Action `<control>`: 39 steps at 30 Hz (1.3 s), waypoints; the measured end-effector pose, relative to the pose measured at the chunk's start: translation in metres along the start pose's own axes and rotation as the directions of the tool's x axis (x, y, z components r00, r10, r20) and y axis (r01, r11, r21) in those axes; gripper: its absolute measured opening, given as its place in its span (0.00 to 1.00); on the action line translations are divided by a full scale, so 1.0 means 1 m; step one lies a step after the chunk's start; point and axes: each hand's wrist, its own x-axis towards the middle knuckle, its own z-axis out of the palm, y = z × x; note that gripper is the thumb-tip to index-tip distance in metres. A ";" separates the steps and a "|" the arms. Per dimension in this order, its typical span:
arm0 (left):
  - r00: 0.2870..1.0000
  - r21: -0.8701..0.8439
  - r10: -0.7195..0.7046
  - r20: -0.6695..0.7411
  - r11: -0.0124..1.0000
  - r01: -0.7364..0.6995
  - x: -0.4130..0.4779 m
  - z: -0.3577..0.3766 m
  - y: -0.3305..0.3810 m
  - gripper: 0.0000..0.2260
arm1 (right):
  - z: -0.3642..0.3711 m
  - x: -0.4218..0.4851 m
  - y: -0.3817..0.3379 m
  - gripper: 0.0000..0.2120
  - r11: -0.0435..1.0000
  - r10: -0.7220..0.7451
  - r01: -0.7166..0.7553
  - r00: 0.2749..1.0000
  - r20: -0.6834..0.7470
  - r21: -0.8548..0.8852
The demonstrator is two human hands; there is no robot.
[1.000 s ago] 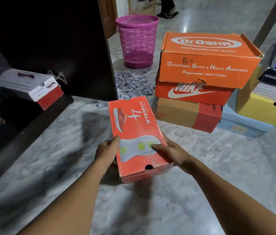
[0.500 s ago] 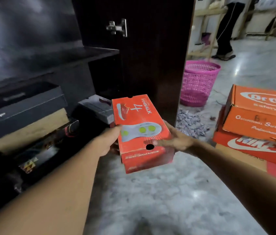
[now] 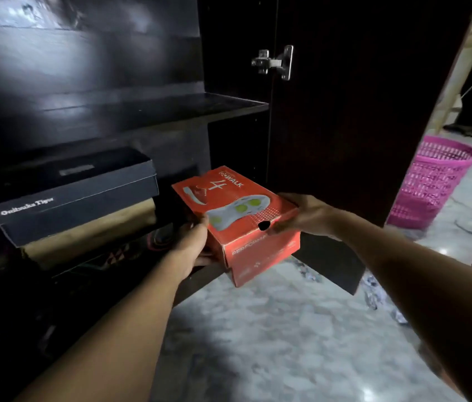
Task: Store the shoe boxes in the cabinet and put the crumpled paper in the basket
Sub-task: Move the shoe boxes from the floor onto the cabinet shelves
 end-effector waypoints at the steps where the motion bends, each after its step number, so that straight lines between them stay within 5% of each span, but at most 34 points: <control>1: 1.000 -0.017 0.001 -0.020 1.000 -0.001 0.006 0.004 0.000 0.21 | 0.000 0.010 0.007 0.39 1.000 -0.001 0.002 1.000 -0.004 0.029; 6: 0.996 -0.063 0.078 -0.048 0.995 -0.081 0.024 0.017 0.005 0.18 | 0.005 0.049 0.040 0.42 0.938 0.020 0.019 0.994 -0.110 0.346; 8: 0.994 -0.041 0.111 0.015 0.993 -0.110 0.032 0.014 0.007 0.24 | 0.012 0.066 0.053 0.43 0.886 0.053 0.031 0.984 -0.168 0.463; 12: 0.986 -0.071 0.164 -0.025 0.984 -0.166 0.049 0.027 -0.002 0.26 | 0.036 0.091 0.066 0.37 0.808 0.088 0.078 0.964 -0.251 0.584; 17: 0.962 -0.064 0.198 -0.187 0.975 -0.213 0.081 0.057 -0.010 0.26 | 0.055 0.124 0.078 0.29 0.875 0.049 0.158 0.912 -0.408 0.458; 20: 0.935 -0.080 0.242 -0.257 0.959 -0.270 0.097 0.070 -0.007 0.14 | 0.057 0.136 0.081 0.26 0.961 0.016 0.134 0.847 -0.531 0.242; 24: 0.838 0.041 0.323 -0.440 0.939 -0.341 0.116 0.079 -0.008 0.11 | 0.066 0.152 0.081 0.28 0.942 0.028 0.111 0.914 -0.405 0.316; 28: 0.831 -0.012 0.268 -0.488 0.949 -0.314 0.122 0.079 0.005 0.15 | 0.072 0.165 0.081 0.35 0.919 0.000 0.102 0.966 -0.259 0.381; 39: 0.902 -0.103 0.238 -0.360 0.951 -0.292 0.128 0.083 0.008 0.15 | 0.082 0.182 0.065 0.35 0.901 -0.001 0.065 0.989 -0.147 0.429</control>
